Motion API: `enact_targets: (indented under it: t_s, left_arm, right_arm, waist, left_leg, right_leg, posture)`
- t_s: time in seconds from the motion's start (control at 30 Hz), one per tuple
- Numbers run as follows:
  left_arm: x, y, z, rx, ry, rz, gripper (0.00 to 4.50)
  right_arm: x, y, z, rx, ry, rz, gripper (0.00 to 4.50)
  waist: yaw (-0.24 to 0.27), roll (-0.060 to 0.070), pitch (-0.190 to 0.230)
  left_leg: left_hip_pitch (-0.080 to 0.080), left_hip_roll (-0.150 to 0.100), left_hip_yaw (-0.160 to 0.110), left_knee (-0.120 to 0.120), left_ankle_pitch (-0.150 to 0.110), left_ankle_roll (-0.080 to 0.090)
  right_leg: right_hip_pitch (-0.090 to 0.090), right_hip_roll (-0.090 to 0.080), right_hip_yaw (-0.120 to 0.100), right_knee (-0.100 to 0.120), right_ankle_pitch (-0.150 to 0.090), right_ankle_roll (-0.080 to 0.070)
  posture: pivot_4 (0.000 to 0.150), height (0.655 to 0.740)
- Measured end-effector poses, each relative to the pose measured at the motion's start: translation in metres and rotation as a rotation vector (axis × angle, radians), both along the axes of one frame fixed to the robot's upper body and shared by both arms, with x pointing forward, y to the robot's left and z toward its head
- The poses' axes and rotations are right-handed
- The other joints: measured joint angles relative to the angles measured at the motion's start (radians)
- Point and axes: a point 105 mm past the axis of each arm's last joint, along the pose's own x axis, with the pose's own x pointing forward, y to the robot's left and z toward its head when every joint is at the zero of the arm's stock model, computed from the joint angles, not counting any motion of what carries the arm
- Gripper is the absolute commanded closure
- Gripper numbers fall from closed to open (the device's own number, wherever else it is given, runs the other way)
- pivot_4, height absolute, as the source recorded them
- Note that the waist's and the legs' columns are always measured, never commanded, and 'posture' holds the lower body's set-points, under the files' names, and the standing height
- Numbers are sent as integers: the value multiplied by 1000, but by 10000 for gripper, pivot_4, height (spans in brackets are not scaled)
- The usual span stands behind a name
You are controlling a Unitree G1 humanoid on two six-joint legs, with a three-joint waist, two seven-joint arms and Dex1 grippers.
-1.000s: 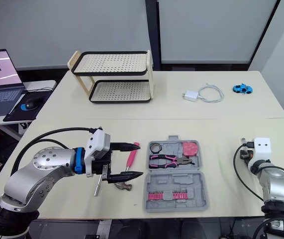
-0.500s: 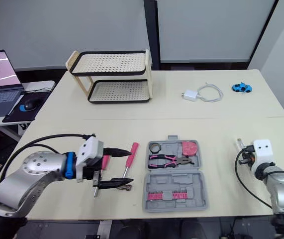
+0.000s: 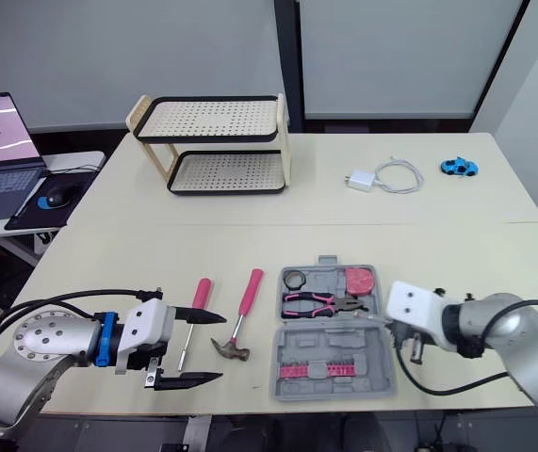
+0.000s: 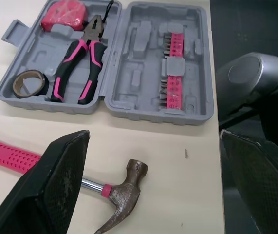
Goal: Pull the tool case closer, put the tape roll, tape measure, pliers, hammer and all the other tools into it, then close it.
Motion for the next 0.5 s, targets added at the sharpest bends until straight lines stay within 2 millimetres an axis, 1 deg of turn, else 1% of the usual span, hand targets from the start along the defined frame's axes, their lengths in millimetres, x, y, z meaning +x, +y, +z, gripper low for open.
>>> enact_targets:
  t_s: [0.07, 0.13, 0.27, 0.33, 0.43, 0.5]
  left_arm:
    - [1, -2, 0, 3, -5, -6, 0]
    - [2, -2, 1, 7, -13, -5, 0]
    - [3, -5, -2, 20, -13, -5, 0]
    - [2, -7, -3, 26, -8, -12, 0]
    - [2, -8, -4, 29, -5, -12, 0]
    - [2, -10, -4, 28, -12, -12, 0]
  right_arm:
    - [1, 17, -4, -4, 15, 53, 43246]
    - [2, 29, -10, -15, 42, 90, 43246]
    - [14, 52, -15, -35, 48, 130, 43246]
    - [18, 62, -17, -34, 55, 150, 43246]
    - [21, 74, -22, -48, 67, 179, 43246]
    - [20, 78, -25, -52, 77, 193, 43246]
  waist:
    - [0, 0, 0]
    - [0, 0, 0]
    - [-1, -1, 0]
    - [-1, -1, 0]
    - [-1, -1, 0]
    - [0, -1, 0]
  left_leg:
    - [0, 0, 0, 0, 0, 0]
    - [0, 0, 0, 0, 0, 0]
    - [-1, -1, 0, 0, 0, 0]
    - [-1, 0, 0, 0, 0, 0]
    - [-2, -1, 0, 0, 0, 0]
    - [-2, -1, 0, 0, 0, 0]
  right_leg:
    - [-1, 0, 0, 0, 0, 0]
    - [-1, 0, 0, 0, 0, 0]
    - [-2, 0, 0, 0, 0, 0]
    - [-2, 0, 0, 1, 0, 0]
    - [-3, 0, 1, 1, 0, 0]
    - [-4, 0, 0, 1, 0, 0]
  posture:
    - [1500, 7400]
    - [1500, 7400]
    - [1500, 7400]
    - [1500, 7400]
    - [1500, 7400]
    - [1500, 7400]
